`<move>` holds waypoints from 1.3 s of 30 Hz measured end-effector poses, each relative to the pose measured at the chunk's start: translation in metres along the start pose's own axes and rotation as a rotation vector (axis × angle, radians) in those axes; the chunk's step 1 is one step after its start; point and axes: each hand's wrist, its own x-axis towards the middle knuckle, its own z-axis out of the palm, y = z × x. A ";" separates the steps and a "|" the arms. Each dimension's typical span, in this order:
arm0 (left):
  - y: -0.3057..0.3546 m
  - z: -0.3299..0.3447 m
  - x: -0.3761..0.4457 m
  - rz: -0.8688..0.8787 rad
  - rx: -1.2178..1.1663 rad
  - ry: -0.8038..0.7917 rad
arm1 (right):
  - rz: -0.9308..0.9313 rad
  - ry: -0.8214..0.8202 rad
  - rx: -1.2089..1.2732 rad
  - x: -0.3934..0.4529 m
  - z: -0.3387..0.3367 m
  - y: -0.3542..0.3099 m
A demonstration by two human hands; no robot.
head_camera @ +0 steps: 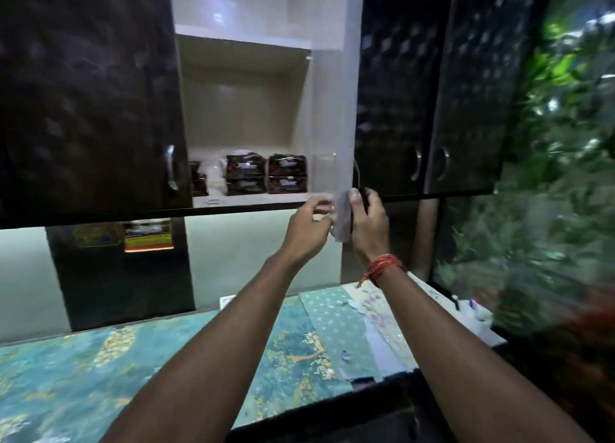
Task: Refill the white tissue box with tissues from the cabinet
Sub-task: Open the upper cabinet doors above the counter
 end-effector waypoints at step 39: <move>-0.059 -0.178 0.087 -0.096 0.273 0.642 | -0.032 -0.343 -0.017 0.051 0.182 -0.011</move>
